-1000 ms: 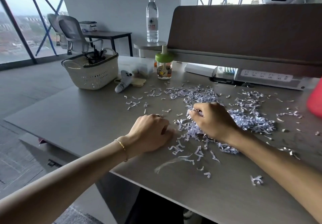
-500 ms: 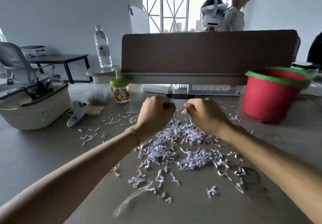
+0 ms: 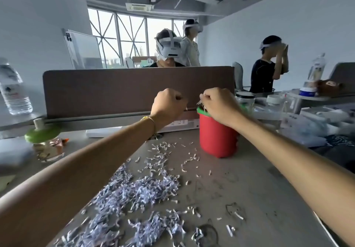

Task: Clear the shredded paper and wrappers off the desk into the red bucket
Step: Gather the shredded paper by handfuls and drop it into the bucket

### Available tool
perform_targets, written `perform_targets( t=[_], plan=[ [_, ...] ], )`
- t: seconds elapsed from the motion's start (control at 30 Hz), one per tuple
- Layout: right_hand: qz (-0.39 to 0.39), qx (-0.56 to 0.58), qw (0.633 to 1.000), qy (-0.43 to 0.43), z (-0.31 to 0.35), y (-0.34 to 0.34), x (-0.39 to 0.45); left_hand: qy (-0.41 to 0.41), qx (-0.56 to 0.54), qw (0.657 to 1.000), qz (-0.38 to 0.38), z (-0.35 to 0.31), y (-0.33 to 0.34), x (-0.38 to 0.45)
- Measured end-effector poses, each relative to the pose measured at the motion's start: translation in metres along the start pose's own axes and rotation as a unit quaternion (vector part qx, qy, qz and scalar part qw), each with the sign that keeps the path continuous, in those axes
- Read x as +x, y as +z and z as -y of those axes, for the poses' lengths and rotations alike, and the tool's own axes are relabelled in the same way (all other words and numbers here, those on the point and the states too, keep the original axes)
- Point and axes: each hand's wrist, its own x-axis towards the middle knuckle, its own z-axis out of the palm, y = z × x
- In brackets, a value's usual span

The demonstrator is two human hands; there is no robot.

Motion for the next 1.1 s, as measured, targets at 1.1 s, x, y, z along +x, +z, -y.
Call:
perform_targets(
  t=[1.1],
  plan=[
    [0.194, 0.012, 0.976, 0.096, -0.147, -0.010, 0.065, -0.021, -0.089, 0.986, 0.139, -0.044, 0.128, 0.117]
  ],
)
